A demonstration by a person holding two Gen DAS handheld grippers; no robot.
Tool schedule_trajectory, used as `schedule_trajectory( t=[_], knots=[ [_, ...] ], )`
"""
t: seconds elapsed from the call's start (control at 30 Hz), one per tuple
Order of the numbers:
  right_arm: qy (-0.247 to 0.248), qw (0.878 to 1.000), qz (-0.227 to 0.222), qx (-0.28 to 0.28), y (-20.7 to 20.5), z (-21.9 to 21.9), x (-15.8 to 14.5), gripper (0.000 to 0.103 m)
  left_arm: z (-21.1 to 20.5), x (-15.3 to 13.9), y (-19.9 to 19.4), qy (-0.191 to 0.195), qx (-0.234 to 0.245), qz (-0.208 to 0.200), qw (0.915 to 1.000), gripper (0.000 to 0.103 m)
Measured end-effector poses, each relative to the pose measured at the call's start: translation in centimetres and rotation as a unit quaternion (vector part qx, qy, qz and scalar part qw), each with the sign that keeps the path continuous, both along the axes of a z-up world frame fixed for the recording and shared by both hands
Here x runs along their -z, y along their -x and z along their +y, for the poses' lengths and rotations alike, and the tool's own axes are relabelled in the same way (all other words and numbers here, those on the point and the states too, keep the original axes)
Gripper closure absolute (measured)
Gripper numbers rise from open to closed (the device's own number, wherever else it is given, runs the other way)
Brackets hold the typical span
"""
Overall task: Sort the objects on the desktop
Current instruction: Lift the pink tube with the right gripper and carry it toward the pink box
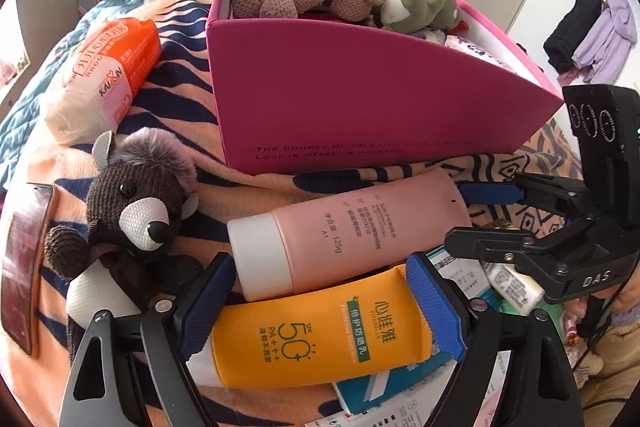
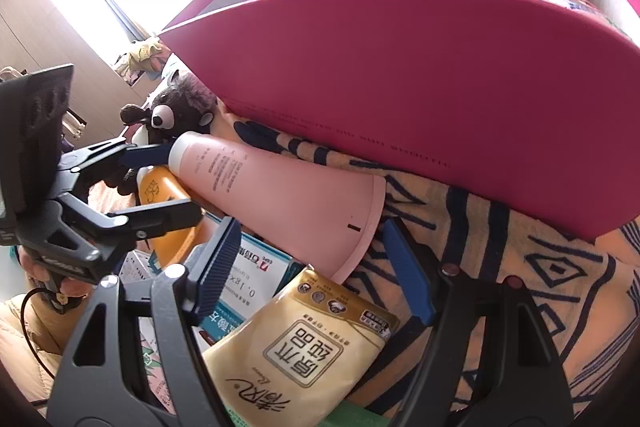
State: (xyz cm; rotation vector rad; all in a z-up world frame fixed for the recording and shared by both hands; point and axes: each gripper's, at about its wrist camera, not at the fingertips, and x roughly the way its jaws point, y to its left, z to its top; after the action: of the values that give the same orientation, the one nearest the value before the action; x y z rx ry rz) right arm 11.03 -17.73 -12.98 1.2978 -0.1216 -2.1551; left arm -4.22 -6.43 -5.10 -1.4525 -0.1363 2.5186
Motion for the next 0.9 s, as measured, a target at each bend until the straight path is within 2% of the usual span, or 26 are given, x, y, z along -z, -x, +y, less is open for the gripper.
schedule_trajectory(
  t=[0.23, 0.4, 0.6, 0.9],
  knots=[
    [-0.004, 1.0, 0.001, -0.001, 0.1, -0.2, 0.0, 0.027, 0.2, -0.3, -0.1, 0.01, -0.006, 0.006, 0.9999, 0.015],
    [0.033, 0.999, -0.006, 0.012, 0.3, 0.4, 0.0, 0.029, -0.1, -0.6, -0.3, 0.003, -0.013, 0.006, 0.9999, 0.016],
    [0.017, 0.999, 0.046, 0.021, -1.0, 0.0, -1.6, 0.03, 0.4, -0.9, -0.6, 0.005, -0.019, 0.009, 0.9998, 0.016],
    [0.004, 0.995, 0.094, 0.031, -2.7, 0.2, -3.5, 0.03, 1.2, -2.6, -1.3, 0.005, -0.017, 0.032, 0.9993, 0.016]
  ],
)
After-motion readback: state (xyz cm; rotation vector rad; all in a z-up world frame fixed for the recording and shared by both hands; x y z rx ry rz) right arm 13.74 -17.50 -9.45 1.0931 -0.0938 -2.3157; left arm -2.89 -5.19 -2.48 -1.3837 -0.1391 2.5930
